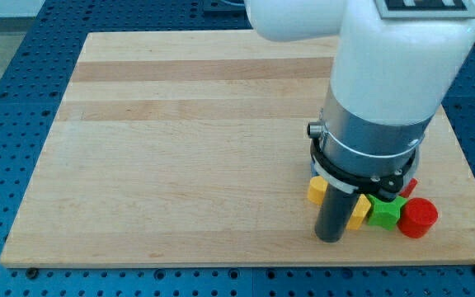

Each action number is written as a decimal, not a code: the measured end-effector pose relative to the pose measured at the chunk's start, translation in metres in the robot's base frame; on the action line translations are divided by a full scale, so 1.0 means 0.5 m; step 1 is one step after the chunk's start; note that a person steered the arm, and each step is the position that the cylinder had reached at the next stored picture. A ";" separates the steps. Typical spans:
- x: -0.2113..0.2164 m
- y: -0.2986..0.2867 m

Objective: Place your arm to the right center

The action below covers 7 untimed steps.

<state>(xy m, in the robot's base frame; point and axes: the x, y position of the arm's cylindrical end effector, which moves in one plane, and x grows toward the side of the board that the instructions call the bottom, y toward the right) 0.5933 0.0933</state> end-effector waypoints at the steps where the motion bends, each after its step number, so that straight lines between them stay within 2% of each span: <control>1: 0.000 -0.015; 3: 0.000 -0.176; 4: -0.028 -0.208; 5: -0.160 -0.239; 6: -0.346 -0.244; 7: -0.477 -0.150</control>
<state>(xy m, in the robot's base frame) 0.3547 0.0184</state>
